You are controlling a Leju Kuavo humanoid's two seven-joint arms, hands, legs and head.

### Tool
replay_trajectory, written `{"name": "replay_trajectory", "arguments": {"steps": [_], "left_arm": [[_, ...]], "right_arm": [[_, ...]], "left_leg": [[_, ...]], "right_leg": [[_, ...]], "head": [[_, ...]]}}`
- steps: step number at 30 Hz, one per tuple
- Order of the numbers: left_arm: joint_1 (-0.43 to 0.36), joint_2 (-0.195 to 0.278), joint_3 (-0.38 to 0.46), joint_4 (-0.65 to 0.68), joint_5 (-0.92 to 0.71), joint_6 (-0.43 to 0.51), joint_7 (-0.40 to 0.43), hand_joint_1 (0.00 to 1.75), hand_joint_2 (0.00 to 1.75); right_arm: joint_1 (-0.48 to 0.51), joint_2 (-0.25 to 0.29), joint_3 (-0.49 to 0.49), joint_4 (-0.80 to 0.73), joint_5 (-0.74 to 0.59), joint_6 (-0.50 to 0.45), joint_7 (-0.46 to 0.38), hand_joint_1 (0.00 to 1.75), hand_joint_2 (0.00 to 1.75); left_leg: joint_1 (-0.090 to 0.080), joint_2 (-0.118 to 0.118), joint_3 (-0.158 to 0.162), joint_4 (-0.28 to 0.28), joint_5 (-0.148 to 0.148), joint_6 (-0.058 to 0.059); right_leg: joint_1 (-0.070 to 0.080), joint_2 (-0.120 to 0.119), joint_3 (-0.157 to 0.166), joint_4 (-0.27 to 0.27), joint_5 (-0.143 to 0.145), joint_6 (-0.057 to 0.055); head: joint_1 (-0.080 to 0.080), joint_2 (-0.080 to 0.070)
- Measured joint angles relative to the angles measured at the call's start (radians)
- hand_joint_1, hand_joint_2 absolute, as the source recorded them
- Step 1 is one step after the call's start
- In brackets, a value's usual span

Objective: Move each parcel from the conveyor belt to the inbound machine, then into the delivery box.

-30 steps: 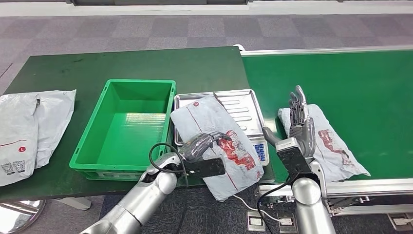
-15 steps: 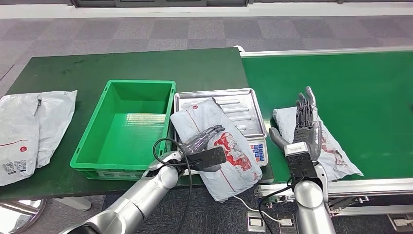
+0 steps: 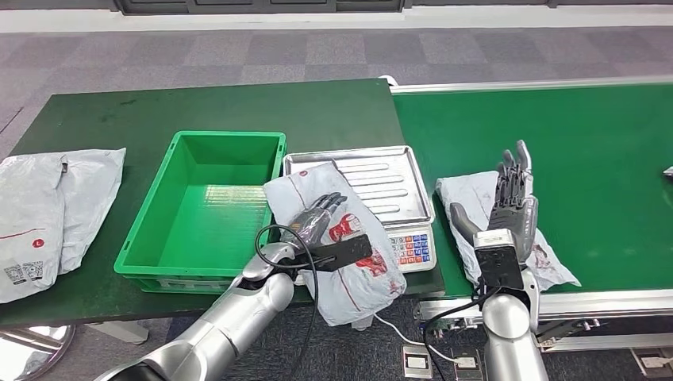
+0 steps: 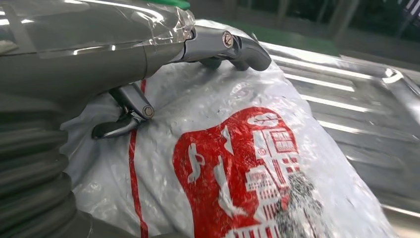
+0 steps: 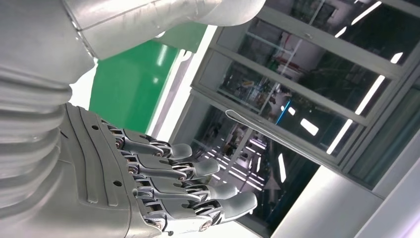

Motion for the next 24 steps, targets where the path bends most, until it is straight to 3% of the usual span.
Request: {"name": "replay_trajectory", "arguments": {"steps": [5,11,14,24], "left_arm": [[0.014,0.003,-0.001,-0.006,-0.069,0.078,-0.016,0.00,1.75],[0.094,0.018,0.000,-0.175,0.008,0.318,-0.279,0.00,1.75],[0.122,0.025,0.000,-0.275,0.044,0.338,-0.337,0.00,1.75],[0.160,0.038,0.000,-0.388,0.055,0.338,-0.347,0.00,1.75]], "right_arm": [[0.003,0.000,-0.007,0.000,0.003,-0.004,0.002,0.00,1.75],[0.007,0.000,-0.007,-0.005,-0.001,0.004,0.007,0.00,1.75],[-0.002,0.000,-0.007,-0.004,-0.002,0.004,0.008,0.00,1.75],[-0.012,0.000,-0.007,-0.003,-0.008,0.004,0.008,0.00,1.75]], "left_leg": [[0.000,0.000,0.000,0.000,0.000,0.000],[0.000,-0.001,-0.005,0.000,0.000,0.000],[0.000,-0.002,-0.006,0.000,0.000,0.000],[0.000,-0.002,-0.007,0.000,0.000,0.000]], "right_leg": [[0.000,0.000,-0.001,0.000,0.000,0.000],[0.000,0.000,-0.004,0.001,0.000,0.000],[0.000,-0.001,-0.004,0.001,-0.001,0.000],[0.000,-0.001,-0.006,0.001,-0.001,0.000]], "head": [[0.000,0.000],[0.000,0.000],[0.000,0.000],[0.000,0.000]]}}
